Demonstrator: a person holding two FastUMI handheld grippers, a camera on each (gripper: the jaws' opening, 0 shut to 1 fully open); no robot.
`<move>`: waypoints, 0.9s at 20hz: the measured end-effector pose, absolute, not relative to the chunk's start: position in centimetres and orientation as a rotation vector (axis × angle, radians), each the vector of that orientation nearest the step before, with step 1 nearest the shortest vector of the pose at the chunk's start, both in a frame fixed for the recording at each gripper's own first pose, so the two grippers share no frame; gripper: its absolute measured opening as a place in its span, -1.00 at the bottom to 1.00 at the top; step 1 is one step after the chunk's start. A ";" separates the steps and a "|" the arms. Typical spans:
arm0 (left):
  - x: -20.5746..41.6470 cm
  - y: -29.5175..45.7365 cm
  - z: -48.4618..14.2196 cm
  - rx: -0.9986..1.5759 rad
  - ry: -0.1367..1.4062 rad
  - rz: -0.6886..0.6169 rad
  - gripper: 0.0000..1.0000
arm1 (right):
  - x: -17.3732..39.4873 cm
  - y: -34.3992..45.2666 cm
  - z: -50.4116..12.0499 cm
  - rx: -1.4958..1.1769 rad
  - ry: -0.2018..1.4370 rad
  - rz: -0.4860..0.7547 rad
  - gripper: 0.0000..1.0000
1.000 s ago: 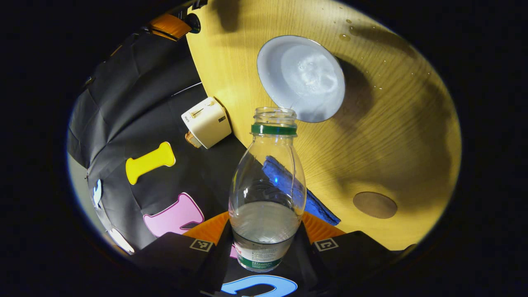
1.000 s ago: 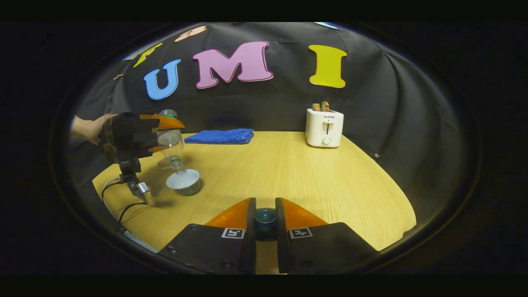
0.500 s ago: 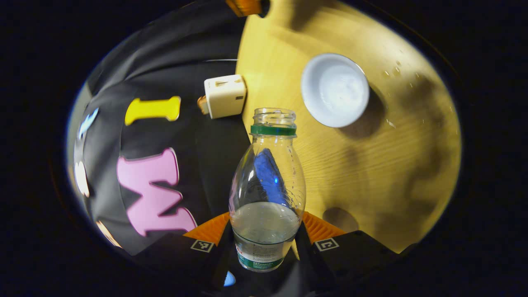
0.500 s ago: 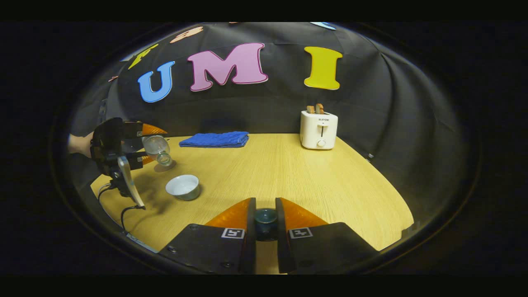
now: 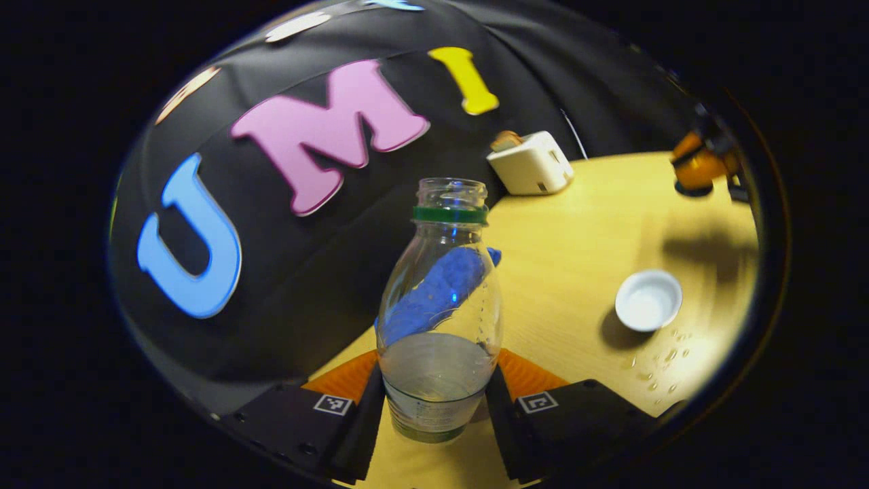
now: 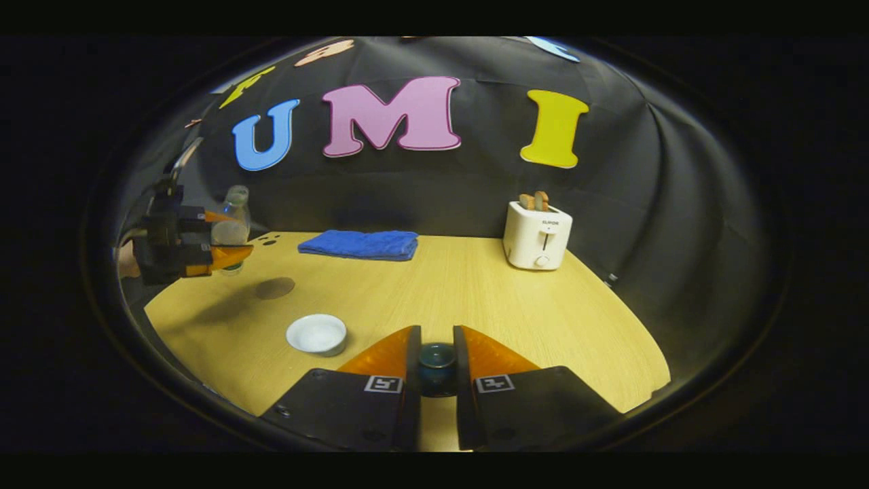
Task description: Open the teacup lid with one hand, grasp the water bottle and pour water into the teacup with the other hand; after pouring, place the water bottle on the coaster and then close the teacup lid.
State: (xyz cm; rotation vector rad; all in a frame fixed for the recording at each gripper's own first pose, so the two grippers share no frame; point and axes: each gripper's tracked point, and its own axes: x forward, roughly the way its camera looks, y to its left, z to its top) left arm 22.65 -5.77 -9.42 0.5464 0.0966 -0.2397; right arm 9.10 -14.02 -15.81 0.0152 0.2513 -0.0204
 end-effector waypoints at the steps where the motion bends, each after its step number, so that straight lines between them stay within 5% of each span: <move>1: 23.0 -5.7 -8.9 0.445 0.093 -0.248 0.47 | 9.5 -13.3 -15.7 0.018 0.251 -0.016 -0.51; 5: 24.8 -3.3 -7.2 0.146 0.035 -0.257 0.47 | 11.1 -10.1 -15.5 0.059 0.245 0.006 -0.52; 8: 25.1 -2.2 -8.9 0.068 0.018 -0.255 0.47 | 12.0 -8.5 -15.5 0.036 0.239 0.009 -0.61; 9: 25.4 -2.3 -9.5 0.034 0.017 -0.265 0.48 | 12.2 -8.3 -15.6 0.034 0.236 0.008 -0.41; 12: 26.2 -2.0 -10.5 -0.099 -0.027 -0.298 0.49 | 12.7 -7.2 -16.0 0.049 0.245 0.018 -0.61; 16: 27.5 -1.2 -13.3 -0.144 0.008 -0.272 0.51 | 13.0 -6.3 -16.4 0.050 0.252 0.022 -0.43; 18: 27.2 -1.5 -13.6 -0.164 0.012 -0.280 0.51 | 13.0 -5.8 -16.6 0.053 0.255 0.026 -0.52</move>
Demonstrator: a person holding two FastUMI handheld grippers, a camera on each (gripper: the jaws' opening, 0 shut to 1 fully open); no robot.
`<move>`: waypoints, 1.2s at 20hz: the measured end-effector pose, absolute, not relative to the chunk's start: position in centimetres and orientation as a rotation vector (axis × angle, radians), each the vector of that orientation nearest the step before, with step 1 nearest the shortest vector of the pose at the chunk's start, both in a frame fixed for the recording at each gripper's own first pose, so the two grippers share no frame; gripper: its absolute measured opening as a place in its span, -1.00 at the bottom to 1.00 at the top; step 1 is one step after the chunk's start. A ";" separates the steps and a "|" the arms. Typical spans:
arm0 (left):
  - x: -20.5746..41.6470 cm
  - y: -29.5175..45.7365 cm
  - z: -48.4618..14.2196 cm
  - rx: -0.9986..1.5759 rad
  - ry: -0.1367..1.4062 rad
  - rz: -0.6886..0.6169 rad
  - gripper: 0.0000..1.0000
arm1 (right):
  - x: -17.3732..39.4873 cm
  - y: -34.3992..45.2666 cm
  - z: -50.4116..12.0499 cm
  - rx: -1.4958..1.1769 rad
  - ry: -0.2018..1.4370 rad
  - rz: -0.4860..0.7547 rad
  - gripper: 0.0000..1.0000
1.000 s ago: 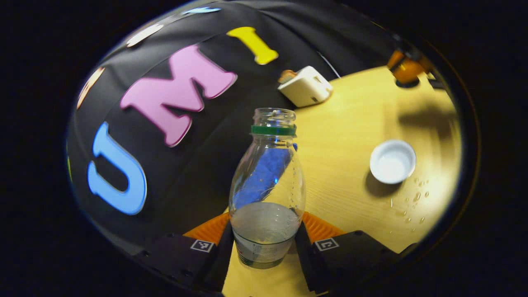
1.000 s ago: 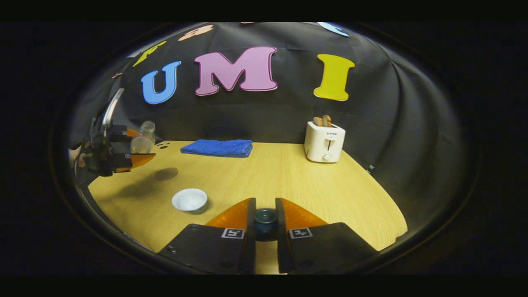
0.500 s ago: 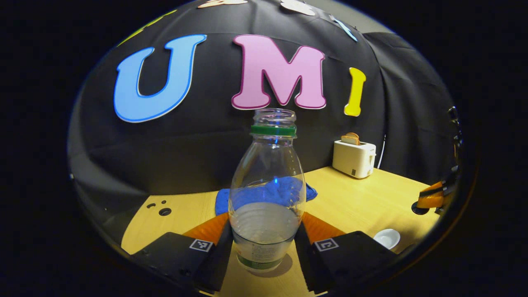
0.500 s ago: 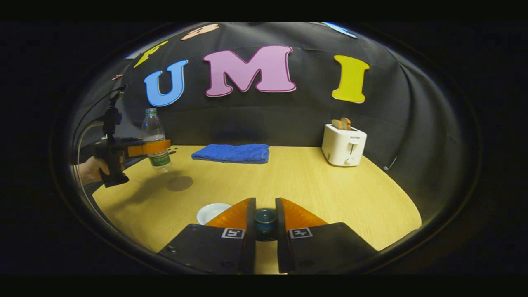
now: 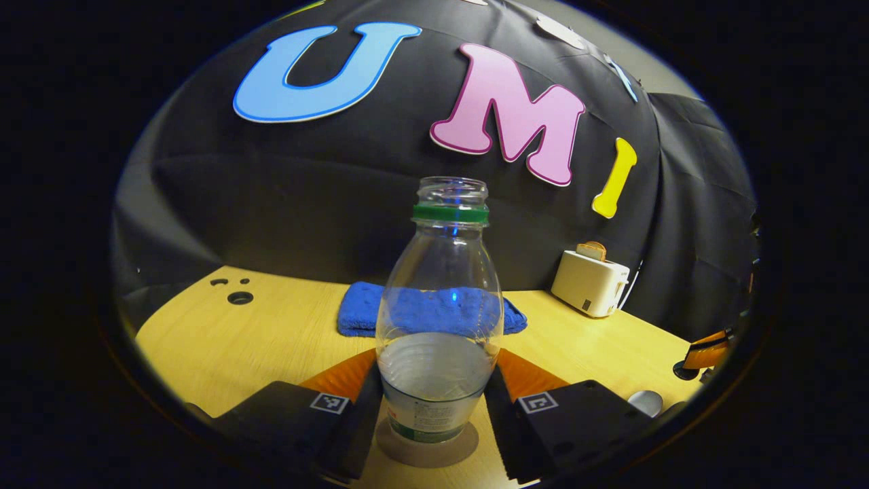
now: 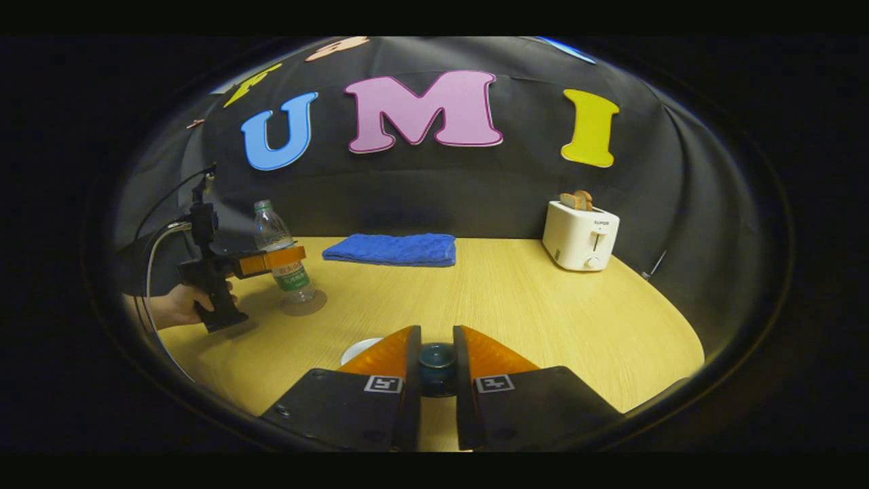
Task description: Open the teacup lid with one hand, grasp the water bottle and pour water into the teacup with the other hand; after pouring, place the water bottle on the coaster and then close the teacup lid.
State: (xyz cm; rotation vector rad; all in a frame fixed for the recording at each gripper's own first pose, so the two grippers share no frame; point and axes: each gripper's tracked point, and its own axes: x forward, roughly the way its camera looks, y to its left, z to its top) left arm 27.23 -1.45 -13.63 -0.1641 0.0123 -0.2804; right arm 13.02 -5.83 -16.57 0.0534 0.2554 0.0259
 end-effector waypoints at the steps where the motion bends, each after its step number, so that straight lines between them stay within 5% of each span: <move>1: 27.1 -1.6 -13.8 -0.160 0.010 -0.284 0.51 | 13.1 -5.6 -16.6 0.053 0.257 0.030 -0.52; 10: 26.3 -2.7 -14.4 -0.073 0.043 -0.295 0.63 | 12.7 -4.2 -16.9 0.033 0.264 0.059 -0.51; 13: 25.7 -2.8 -14.2 -0.059 0.050 -0.292 0.94 | 12.4 -4.4 -16.7 0.028 0.259 0.058 -0.52; 24: 20.9 -1.7 -15.9 -0.030 0.129 -0.260 0.92 | 13.2 -3.1 -15.5 0.050 0.237 0.090 -0.61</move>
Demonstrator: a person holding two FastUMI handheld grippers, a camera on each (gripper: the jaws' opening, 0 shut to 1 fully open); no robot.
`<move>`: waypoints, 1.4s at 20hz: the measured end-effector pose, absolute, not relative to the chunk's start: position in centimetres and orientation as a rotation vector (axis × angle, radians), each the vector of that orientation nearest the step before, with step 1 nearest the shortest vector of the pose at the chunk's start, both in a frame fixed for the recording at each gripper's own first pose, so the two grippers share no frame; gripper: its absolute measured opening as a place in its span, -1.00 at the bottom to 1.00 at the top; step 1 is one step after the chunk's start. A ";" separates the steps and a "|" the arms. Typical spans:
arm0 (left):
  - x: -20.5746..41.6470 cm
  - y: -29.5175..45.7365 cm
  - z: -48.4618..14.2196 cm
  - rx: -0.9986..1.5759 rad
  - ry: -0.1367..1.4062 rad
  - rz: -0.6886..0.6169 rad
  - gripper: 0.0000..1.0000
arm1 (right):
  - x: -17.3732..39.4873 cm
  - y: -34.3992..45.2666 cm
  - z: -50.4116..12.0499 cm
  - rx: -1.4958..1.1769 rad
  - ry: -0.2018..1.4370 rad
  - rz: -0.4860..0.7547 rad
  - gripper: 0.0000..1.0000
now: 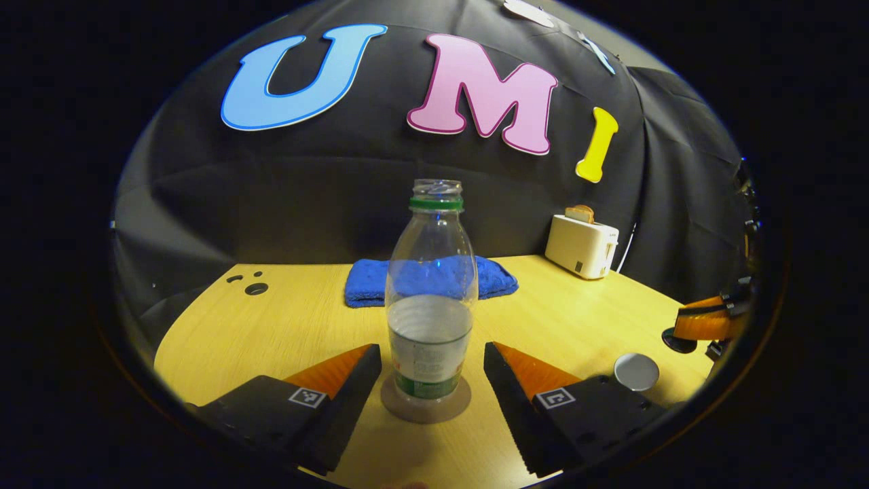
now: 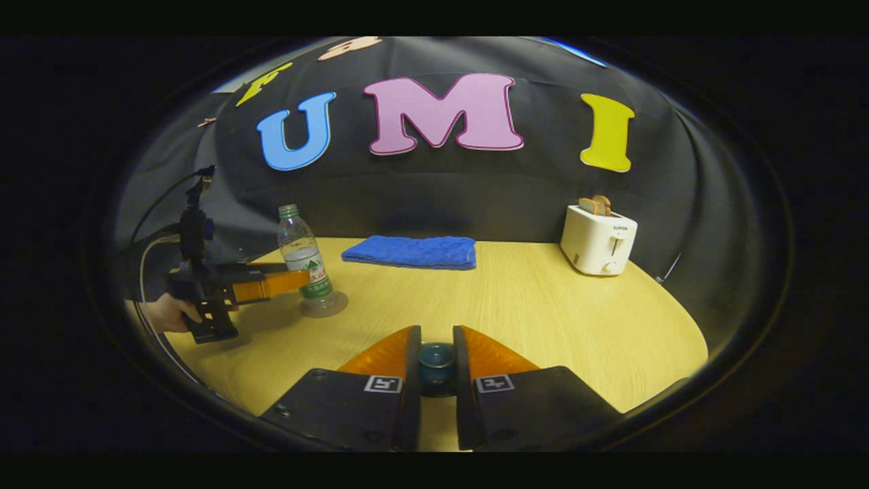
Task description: Open the teacup lid with one hand, grasp the water bottle and pour water into the teacup with the other hand; after pouring, place the water bottle on the coaster and then close the teacup lid.
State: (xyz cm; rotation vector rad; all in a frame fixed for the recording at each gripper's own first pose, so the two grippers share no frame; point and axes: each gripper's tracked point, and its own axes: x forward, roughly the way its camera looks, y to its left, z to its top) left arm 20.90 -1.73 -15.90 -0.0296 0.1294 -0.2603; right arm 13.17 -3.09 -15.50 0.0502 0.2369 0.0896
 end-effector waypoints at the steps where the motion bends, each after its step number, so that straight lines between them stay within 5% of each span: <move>1: 20.1 -1.5 -16.0 -0.034 0.131 -0.255 0.92 | 13.5 -2.8 -15.5 0.049 0.229 0.093 -0.51; 13: 9.5 2.1 -15.7 -0.086 0.156 -0.127 0.92 | 15.6 0.3 -18.8 0.057 0.188 0.145 -0.61; 18: 8.6 2.8 -17.0 -0.152 0.189 -0.092 0.92 | 15.8 0.7 -19.9 0.003 0.186 0.155 -0.41; 21: 8.6 2.6 -17.0 -0.164 0.187 -0.090 0.92 | 15.7 0.2 -20.3 -0.013 0.180 0.140 -0.55; 23: 8.5 2.3 -16.9 -0.159 0.181 -0.095 0.92 | 15.8 0.4 -20.5 -0.013 0.176 0.142 -0.30; 25: 8.4 1.9 -16.8 -0.158 0.182 -0.100 0.92 | 15.7 0.5 -20.4 -0.015 0.170 0.146 -0.41; 26: 8.2 1.8 -16.7 -0.156 0.181 -0.101 0.92 | 15.5 0.6 -20.2 -0.015 0.166 0.153 -0.29; 28: 7.9 1.4 -16.5 -0.144 0.179 -0.102 0.92 | 15.2 0.9 -19.4 -0.010 0.147 0.163 0.32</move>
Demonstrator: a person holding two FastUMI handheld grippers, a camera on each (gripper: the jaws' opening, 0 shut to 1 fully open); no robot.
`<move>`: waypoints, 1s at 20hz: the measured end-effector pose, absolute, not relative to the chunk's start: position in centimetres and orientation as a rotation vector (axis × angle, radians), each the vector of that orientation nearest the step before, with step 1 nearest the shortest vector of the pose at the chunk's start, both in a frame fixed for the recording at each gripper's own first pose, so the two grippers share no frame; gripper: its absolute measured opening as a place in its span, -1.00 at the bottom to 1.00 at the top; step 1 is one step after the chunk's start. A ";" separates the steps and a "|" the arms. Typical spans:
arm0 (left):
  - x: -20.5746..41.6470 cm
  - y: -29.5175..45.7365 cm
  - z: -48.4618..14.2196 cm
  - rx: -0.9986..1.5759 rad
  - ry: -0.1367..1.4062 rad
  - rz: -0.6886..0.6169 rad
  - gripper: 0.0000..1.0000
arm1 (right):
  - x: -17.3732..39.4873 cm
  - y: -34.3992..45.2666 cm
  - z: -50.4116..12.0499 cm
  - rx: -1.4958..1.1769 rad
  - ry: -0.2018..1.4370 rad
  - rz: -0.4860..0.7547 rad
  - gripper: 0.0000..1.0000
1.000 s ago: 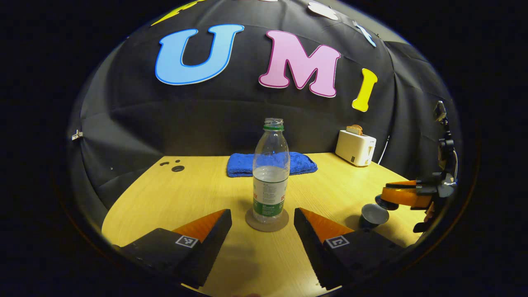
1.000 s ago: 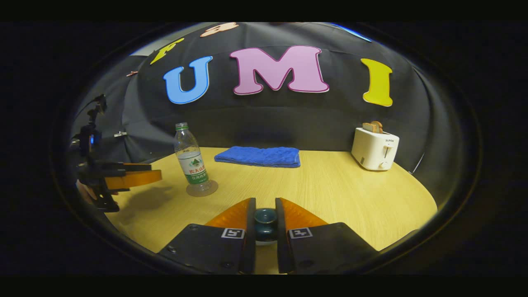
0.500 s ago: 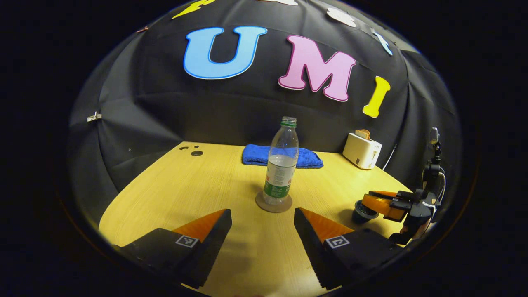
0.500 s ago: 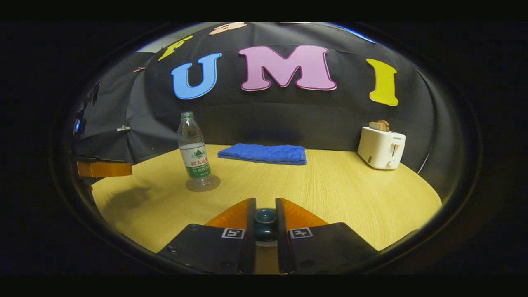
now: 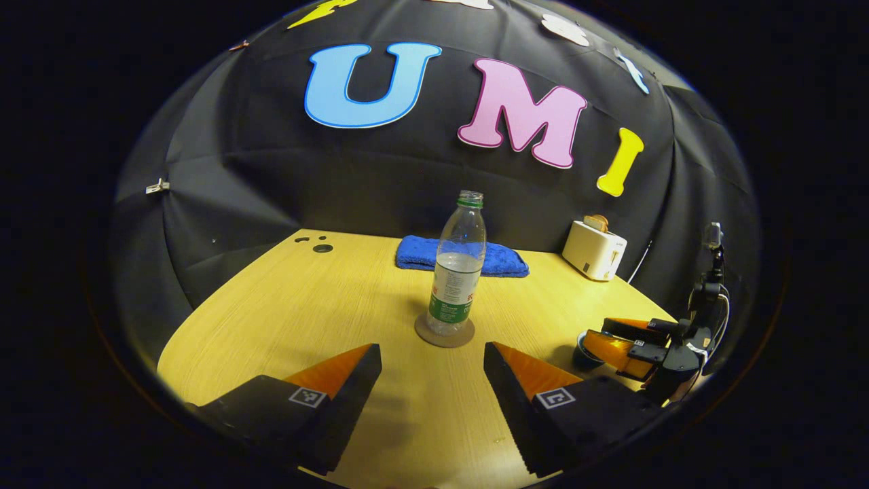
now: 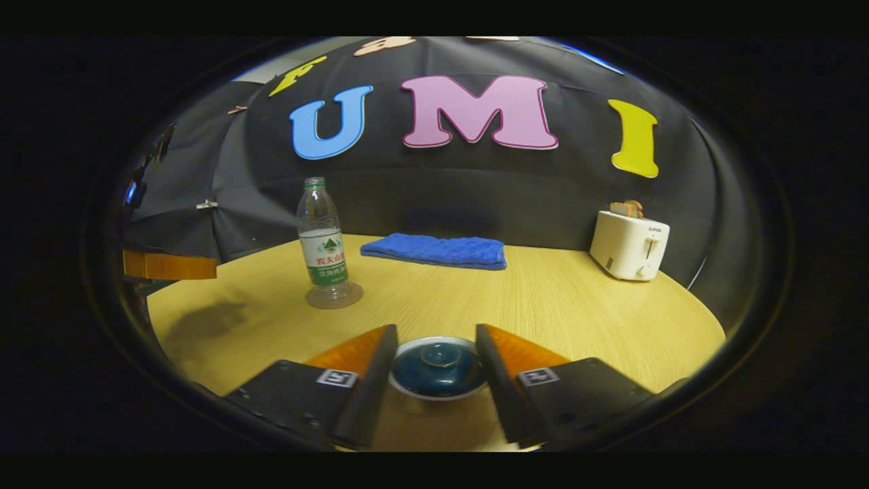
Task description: Open the teacup lid with one hand, grasp the water bottle and pour water into the teacup with the other hand; after pouring, place the water bottle on the coaster and then close the teacup lid.
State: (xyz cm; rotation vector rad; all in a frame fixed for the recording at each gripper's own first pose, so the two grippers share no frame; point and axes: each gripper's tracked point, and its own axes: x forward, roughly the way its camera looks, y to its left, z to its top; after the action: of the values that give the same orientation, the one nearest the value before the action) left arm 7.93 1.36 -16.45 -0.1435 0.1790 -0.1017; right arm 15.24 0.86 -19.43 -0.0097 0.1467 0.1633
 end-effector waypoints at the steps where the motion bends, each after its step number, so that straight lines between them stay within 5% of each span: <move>1: 7.7 1.2 -16.1 -0.136 0.175 -0.101 0.84 | 14.9 1.0 -18.7 -0.002 0.138 0.168 0.63; 2: 7.3 1.1 -15.5 -0.129 0.171 -0.100 0.92 | 14.4 0.8 -17.8 0.004 0.130 0.163 0.93; 3: 7.0 0.8 -14.7 -0.123 0.163 -0.098 0.92 | 13.7 0.8 -16.6 0.005 0.123 0.160 1.00; 14: -2.4 0.6 2.4 0.012 -0.105 0.048 0.91 | 4.0 -5.9 1.9 -0.020 -0.022 0.030 1.00; 20: -9.2 -1.8 3.7 -0.022 -0.129 0.080 0.91 | -2.1 -7.1 6.3 -0.029 -0.084 -0.007 1.00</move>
State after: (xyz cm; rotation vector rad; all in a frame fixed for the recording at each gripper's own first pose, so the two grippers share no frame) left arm -9.22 -1.85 3.70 -0.0223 -0.1294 0.0796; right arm -2.09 -7.10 6.34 -0.0295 -0.0835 -0.0071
